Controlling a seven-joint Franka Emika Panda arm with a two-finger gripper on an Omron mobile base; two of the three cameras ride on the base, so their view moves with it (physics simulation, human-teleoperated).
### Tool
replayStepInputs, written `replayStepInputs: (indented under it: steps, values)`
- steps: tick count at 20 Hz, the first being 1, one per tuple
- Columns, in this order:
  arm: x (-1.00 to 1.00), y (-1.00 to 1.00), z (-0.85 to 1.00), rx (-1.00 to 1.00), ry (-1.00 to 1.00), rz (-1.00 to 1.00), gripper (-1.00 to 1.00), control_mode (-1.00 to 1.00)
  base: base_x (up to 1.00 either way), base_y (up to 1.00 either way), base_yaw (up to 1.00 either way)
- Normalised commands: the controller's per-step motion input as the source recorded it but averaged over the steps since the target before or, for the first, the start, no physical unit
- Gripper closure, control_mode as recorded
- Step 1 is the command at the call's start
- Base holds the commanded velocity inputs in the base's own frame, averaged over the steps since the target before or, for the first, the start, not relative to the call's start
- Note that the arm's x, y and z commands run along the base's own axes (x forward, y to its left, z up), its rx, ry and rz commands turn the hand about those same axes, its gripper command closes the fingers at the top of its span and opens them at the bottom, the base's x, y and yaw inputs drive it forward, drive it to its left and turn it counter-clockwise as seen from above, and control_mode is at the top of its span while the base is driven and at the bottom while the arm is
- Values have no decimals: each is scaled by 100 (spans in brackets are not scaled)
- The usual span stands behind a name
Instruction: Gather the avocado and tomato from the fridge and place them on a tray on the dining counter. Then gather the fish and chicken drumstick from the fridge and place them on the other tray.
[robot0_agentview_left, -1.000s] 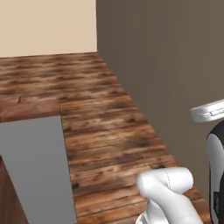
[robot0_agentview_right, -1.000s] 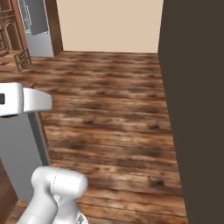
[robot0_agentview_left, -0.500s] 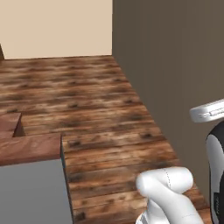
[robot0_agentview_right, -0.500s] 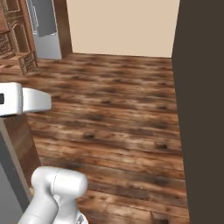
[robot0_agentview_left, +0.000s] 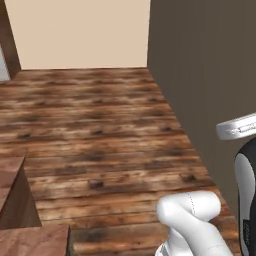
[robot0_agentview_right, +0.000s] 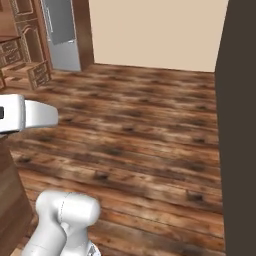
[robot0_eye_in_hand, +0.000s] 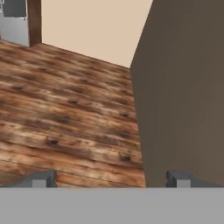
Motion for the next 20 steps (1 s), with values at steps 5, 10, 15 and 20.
replayStepInputs:
  steps: [5,10,15,20]
  values:
    - [0,0,0,0,0,0,-100,100,100,0,21]
    - [0,0,0,0,0,0,-100,100,100,1,23]
    - [0,0,0,0,0,0,-100,100,100,11,20]
    - [0,0,0,0,0,0,-100,100,100,18,20]
